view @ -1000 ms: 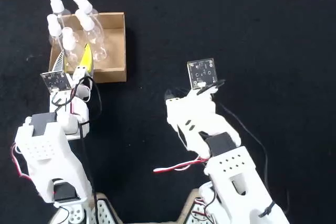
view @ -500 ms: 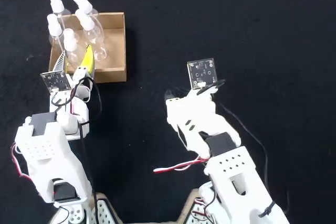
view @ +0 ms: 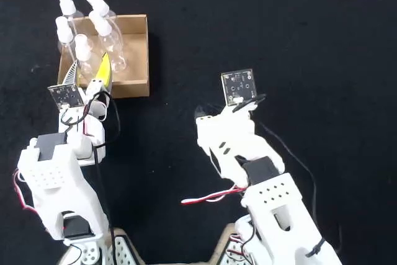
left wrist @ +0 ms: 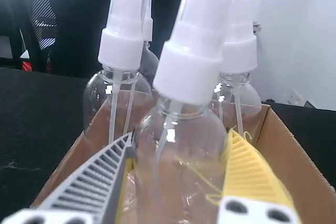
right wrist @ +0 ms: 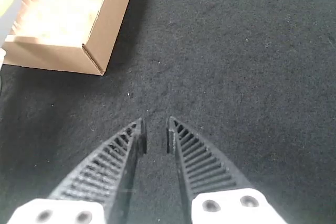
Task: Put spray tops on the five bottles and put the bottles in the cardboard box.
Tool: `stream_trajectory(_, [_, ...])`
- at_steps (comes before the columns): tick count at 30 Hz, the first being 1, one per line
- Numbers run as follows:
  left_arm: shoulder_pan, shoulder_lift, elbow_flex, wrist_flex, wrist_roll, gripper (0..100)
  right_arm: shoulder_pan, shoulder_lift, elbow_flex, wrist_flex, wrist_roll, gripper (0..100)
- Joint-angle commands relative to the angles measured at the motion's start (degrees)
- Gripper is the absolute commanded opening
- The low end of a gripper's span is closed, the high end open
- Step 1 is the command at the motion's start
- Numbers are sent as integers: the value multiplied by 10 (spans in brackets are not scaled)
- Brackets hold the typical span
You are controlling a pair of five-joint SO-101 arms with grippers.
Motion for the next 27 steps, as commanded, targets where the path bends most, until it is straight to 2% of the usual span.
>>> stream_trajectory(1, [2,-4,-14,2,0,251,-8,-11,-8,-13,6,74])
stream_trajectory(27, [2,-4,-5,3,-11,262,-7,-11,-8,-13,6,74])
